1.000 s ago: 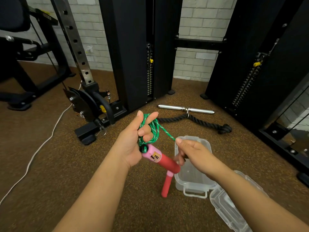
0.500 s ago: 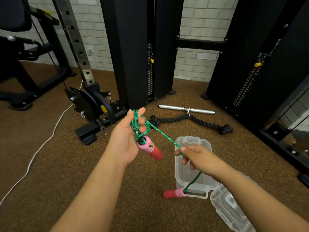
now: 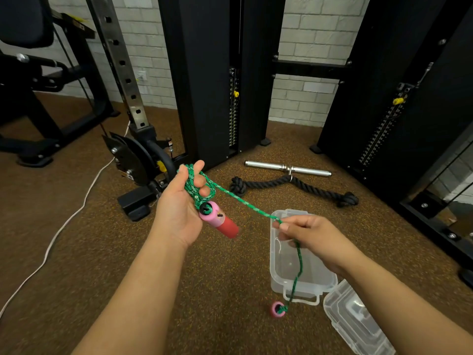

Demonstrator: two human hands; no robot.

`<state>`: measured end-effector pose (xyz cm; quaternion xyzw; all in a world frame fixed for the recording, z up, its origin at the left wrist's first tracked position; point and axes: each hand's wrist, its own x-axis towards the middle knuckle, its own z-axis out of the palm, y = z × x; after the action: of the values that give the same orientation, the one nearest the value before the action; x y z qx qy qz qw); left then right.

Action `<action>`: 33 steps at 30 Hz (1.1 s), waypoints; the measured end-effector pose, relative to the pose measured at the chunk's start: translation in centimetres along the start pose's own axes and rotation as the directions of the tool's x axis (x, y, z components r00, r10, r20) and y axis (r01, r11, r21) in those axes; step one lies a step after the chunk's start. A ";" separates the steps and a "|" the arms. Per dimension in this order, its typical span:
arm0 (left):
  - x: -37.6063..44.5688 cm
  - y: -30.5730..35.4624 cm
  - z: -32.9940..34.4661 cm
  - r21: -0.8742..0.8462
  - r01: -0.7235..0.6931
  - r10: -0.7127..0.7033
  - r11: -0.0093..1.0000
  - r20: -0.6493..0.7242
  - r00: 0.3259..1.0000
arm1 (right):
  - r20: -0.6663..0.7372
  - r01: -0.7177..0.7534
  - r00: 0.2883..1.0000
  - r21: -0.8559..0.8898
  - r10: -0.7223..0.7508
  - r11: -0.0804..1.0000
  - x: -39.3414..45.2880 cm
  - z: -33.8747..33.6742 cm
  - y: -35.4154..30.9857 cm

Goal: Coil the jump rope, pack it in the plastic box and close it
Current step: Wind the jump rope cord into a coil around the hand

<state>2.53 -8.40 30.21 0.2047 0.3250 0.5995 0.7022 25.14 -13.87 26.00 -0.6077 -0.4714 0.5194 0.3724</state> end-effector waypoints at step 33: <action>-2.0 -1.6 1.8 0.263 0.191 -0.255 0.946 0.232 0.939 | 0.225 0.403 0.910 -0.670 -0.347 0.624 -1.1 2.5 -0.3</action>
<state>4.77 -10.43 30.84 0.3264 0.3193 0.4399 0.7733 22.64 -14.96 26.12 -0.5713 -0.7625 0.2332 0.1948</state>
